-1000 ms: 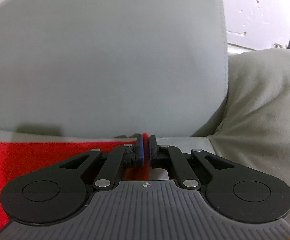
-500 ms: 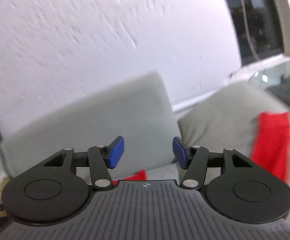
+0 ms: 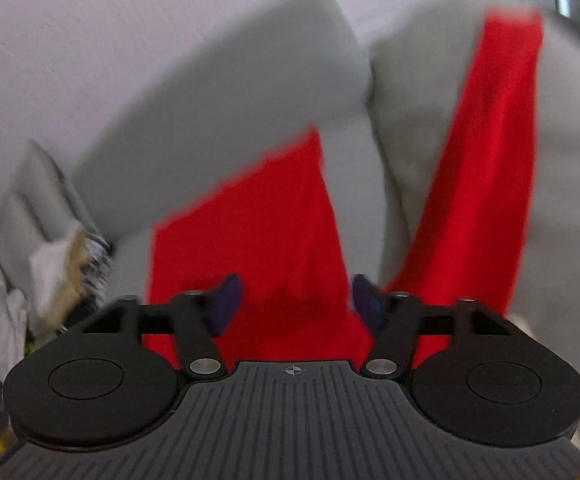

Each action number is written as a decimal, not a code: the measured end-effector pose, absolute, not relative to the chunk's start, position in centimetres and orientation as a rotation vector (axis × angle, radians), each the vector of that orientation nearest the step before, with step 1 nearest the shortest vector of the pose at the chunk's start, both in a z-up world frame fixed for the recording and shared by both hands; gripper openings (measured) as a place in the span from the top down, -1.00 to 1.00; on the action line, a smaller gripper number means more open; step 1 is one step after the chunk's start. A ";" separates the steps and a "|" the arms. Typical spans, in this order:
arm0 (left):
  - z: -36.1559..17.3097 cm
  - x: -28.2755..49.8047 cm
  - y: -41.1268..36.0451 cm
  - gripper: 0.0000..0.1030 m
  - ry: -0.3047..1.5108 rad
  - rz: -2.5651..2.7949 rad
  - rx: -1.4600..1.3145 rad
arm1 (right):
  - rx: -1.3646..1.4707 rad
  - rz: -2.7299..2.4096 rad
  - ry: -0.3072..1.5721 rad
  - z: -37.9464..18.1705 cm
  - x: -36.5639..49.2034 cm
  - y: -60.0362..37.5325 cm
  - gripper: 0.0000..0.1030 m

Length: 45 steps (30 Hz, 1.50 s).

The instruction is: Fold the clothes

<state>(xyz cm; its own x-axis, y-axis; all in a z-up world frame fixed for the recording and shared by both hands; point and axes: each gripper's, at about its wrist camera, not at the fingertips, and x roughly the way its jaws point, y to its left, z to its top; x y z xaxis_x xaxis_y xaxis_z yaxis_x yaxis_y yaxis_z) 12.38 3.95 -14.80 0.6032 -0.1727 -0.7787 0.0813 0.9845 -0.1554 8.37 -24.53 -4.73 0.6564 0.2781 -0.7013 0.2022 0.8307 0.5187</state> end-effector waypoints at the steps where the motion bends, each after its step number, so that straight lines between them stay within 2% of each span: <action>1: -16.1 12.9 3.7 0.97 0.943 -0.129 -0.105 | 0.628 0.034 0.890 -6.2 9.7 -24.7 0.02; 3: -17.7 13.6 3.6 0.97 0.993 -0.114 -0.089 | 0.665 0.004 0.927 -8.9 12.4 -25.1 0.06; 8: -17.9 13.9 4.1 0.96 1.010 -0.137 -0.113 | 0.704 -0.039 0.952 -12.6 18.3 -26.6 0.06; 11: -18.3 13.7 4.1 0.96 1.010 -0.136 -0.118 | 0.694 -0.022 0.978 -14.5 20.4 -26.6 0.12; 13: -18.4 13.4 4.1 0.96 1.008 -0.136 -0.127 | 0.667 0.005 0.966 -14.9 21.1 -26.3 0.26; 14: -18.3 13.4 4.1 0.96 1.007 -0.138 -0.128 | 0.646 0.025 0.972 -15.0 21.4 -26.0 0.55; 15: -18.3 13.2 4.1 0.96 1.007 -0.139 -0.131 | 0.623 0.045 0.980 -15.2 21.8 -25.8 0.97; 20: -18.3 13.3 4.4 0.94 1.007 -0.145 -0.148 | 0.438 -0.036 0.926 -14.6 21.4 -24.1 1.00; 25: -18.1 13.7 4.1 0.94 1.011 -0.148 -0.127 | 0.355 -0.132 0.949 -13.8 21.1 -23.5 0.98; 26: -18.1 13.7 4.1 0.94 1.009 -0.151 -0.119 | 0.338 -0.152 0.958 -13.4 21.0 -23.4 0.94; 28: -18.0 13.7 3.9 0.94 1.003 -0.153 -0.104 | 0.305 -0.192 0.975 -12.7 20.7 -23.0 0.53; 29: -17.9 13.6 3.9 0.94 0.998 -0.159 -0.090 | 0.305 -0.212 0.972 -12.0 20.2 -23.3 0.44; 32: -17.5 13.2 4.0 0.94 0.976 -0.175 -0.084 | 0.346 -0.143 0.895 -9.3 16.6 -23.6 0.44; 35: -17.3 12.7 4.5 0.91 0.973 -0.195 -0.109 | 0.387 0.116 0.906 -9.1 14.1 -21.7 0.47; 37: -17.4 12.5 4.3 0.88 0.978 -0.186 -0.089 | 0.398 0.185 1.014 -11.1 13.9 -21.0 0.60; 38: -17.3 12.4 4.4 0.87 0.984 -0.180 -0.080 | 0.380 0.121 1.022 -11.7 13.8 -21.6 1.00; 42: -17.3 11.9 5.2 0.87 1.008 -0.157 -0.118 | 0.284 -0.242 1.021 -12.3 12.8 -25.5 0.96; 44: -16.8 11.2 5.4 0.87 1.010 -0.152 -0.123 | 0.332 -0.210 1.000 -11.0 11.4 -26.3 0.95; 45: -16.4 10.9 5.2 0.88 1.007 -0.150 -0.120 | 0.348 -0.180 0.982 -10.1 10.5 -26.2 0.82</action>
<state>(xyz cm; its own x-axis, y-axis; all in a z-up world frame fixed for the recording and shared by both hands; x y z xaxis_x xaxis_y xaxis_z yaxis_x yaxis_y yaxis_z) 10.92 5.20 -16.44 0.5254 -0.1801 -0.8316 0.0695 0.9831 -0.1691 10.54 -26.19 -10.07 0.5463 0.0070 -0.8375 0.3039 0.9302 0.2060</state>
